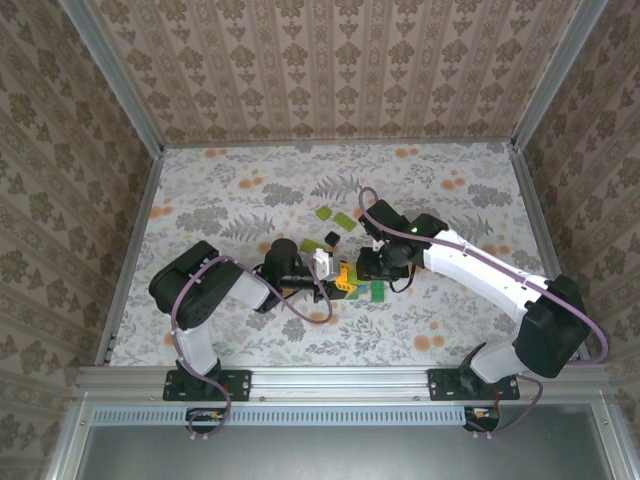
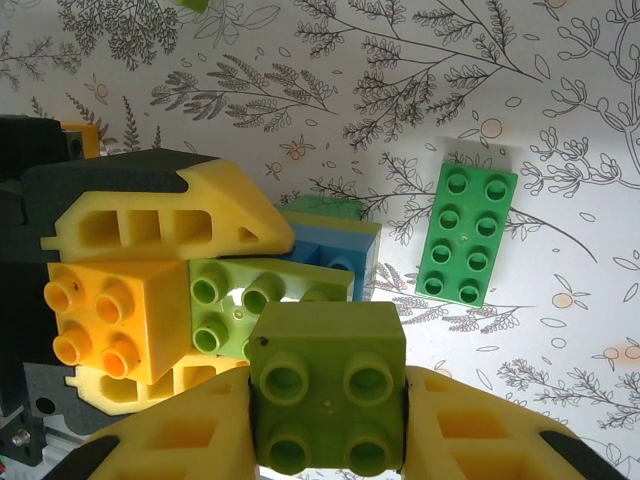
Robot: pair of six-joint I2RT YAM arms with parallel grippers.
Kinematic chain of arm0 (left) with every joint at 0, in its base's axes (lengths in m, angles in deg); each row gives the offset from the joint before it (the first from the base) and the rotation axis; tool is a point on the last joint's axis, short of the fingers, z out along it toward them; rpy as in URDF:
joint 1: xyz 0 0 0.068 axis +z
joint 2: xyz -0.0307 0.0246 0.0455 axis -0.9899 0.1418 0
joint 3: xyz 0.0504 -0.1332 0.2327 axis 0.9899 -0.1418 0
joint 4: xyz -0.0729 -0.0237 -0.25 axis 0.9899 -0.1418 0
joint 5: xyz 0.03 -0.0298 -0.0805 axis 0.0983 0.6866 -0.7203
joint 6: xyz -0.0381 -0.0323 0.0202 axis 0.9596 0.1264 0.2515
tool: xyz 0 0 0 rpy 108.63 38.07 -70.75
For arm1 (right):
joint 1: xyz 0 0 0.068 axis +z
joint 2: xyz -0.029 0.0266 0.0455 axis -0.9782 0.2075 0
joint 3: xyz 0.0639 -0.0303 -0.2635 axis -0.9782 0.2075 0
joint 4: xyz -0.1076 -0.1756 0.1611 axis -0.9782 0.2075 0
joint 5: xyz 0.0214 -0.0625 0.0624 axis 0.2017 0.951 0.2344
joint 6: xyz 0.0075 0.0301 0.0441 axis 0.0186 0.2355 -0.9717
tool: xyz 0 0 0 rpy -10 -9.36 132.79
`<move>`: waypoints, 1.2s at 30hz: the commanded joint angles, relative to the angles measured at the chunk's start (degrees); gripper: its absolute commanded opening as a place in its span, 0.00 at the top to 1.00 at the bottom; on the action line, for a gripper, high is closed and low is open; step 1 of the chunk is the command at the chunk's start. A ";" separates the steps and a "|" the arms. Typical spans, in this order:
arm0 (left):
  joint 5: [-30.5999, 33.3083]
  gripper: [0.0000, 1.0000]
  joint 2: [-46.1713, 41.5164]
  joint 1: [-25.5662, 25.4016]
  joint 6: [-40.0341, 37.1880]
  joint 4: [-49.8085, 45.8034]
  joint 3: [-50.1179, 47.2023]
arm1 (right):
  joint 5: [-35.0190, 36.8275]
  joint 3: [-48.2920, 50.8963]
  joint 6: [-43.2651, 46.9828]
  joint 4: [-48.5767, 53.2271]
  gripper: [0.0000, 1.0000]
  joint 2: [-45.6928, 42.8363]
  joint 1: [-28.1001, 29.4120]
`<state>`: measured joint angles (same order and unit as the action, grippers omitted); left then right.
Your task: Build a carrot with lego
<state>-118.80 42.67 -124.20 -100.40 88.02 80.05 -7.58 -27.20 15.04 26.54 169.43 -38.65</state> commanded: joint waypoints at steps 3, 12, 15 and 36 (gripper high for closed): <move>1.37 0.81 -0.60 -0.16 -1.73 -2.23 -0.71 | 3.17 0.83 -2.17 0.56 0.77 0.34 1.36; 1.49 0.81 -0.73 -0.21 -1.73 -2.39 -0.71 | 5.02 1.71 -3.05 0.76 0.77 0.59 2.19; 1.47 0.81 -0.78 -0.28 -1.68 -2.49 -0.71 | 5.38 2.18 -3.47 0.28 0.77 0.62 2.47; 2.25 0.81 -0.95 -0.36 -2.04 -2.83 -0.71 | 9.93 0.83 -4.53 2.54 0.76 4.01 5.59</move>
<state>-118.37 42.52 -124.26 -100.38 87.78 80.05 0.72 -26.35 11.26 25.19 170.61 -34.17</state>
